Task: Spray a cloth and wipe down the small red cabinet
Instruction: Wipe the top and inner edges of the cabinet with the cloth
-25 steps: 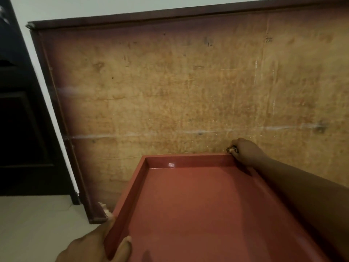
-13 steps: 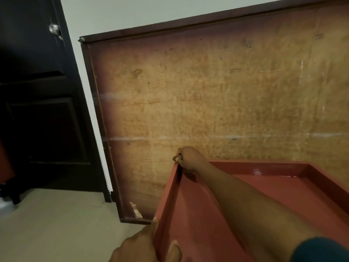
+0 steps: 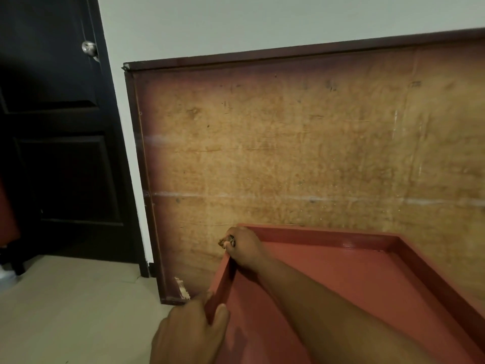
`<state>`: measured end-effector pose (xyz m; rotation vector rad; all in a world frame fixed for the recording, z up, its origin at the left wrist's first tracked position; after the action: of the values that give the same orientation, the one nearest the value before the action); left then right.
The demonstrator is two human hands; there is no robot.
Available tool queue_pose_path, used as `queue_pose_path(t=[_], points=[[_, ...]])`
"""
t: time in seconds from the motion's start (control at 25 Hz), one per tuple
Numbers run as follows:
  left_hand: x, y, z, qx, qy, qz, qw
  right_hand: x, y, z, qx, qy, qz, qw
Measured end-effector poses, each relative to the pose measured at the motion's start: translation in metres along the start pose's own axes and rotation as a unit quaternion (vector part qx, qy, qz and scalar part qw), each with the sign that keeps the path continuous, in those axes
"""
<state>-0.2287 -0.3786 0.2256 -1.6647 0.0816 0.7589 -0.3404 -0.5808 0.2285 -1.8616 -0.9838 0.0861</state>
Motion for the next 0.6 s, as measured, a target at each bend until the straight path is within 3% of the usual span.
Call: queue_pose_path(t=[0.16, 0.4, 0.6], points=[[0.004, -0.008, 0.014, -0.015, -0.021, 0.076, 0.997, 0.060, -0.004, 0.042, 0.037, -0.026, 0.012, 0.999], [0.009, -0.026, 0.032, -0.080, 0.029, 0.214, 0.973, 0.145, -0.016, 0.105, 0.035, -0.073, 0.002, 0.997], [0.038, -0.015, 0.045, -0.020, -0.009, 0.289, 0.957, 0.171, -0.002, 0.132, 0.026, -0.067, 0.024, 0.997]])
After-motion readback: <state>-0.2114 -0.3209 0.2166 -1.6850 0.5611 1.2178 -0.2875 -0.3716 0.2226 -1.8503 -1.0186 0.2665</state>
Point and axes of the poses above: each hand's wrist, its own z-axis away from the middle knuckle, its own y-axis out of the palm, x = y × z, the point moved 7 cm from there along -z, towards the middle knuckle, and after that the axes turned 14 degrees about -y, right-handed, at the moved point
